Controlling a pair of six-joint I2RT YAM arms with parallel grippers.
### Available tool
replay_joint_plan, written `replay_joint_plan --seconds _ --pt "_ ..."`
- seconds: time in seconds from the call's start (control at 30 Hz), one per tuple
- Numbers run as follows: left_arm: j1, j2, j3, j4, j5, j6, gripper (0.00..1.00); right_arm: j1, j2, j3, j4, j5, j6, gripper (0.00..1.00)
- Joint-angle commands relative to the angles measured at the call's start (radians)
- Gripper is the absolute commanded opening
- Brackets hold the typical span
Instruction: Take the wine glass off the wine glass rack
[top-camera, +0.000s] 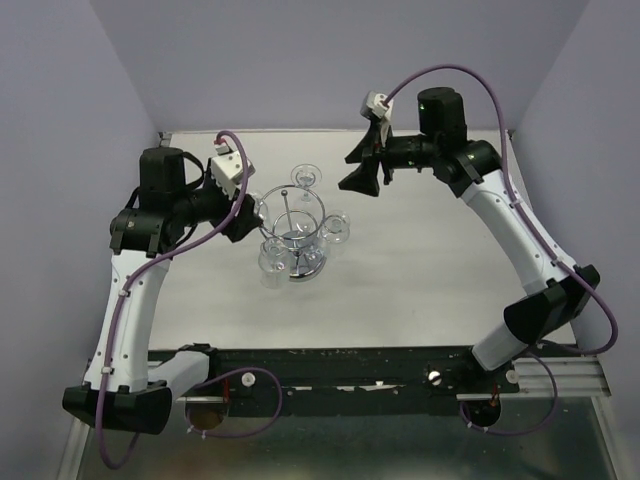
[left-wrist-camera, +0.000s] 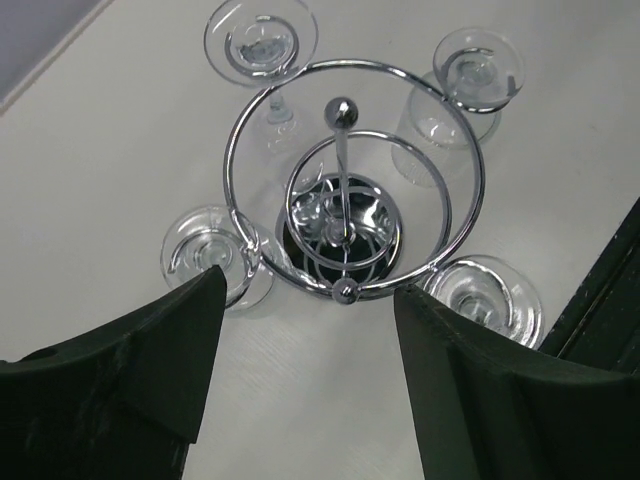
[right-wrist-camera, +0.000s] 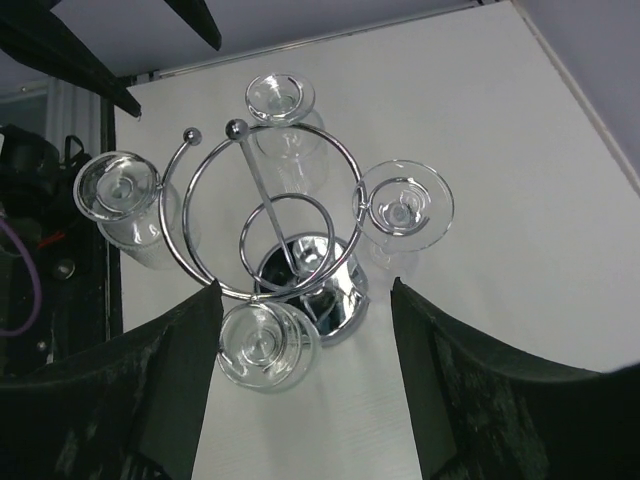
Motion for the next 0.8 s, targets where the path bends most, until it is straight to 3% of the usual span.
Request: replay_joint_plan --seconds 0.0,0.27,0.57,0.77 --pt "-0.089 -0.007 -0.011 0.183 0.008 -0.095 0.77 0.01 0.071 0.035 0.051 -0.01 0.078 0.75" --pt "-0.213 0.037 -0.035 0.328 -0.096 -0.16 0.66 0.01 0.063 -0.042 0.053 0.054 0.103 0.77" --pt "-0.238 0.094 -0.039 0.424 -0.118 -0.258 0.51 0.01 0.051 -0.094 0.102 0.172 0.227 0.84" --pt "-0.244 0.122 -0.037 0.419 -0.124 -0.249 0.43 0.01 0.117 -0.059 0.12 0.119 0.31 0.86"
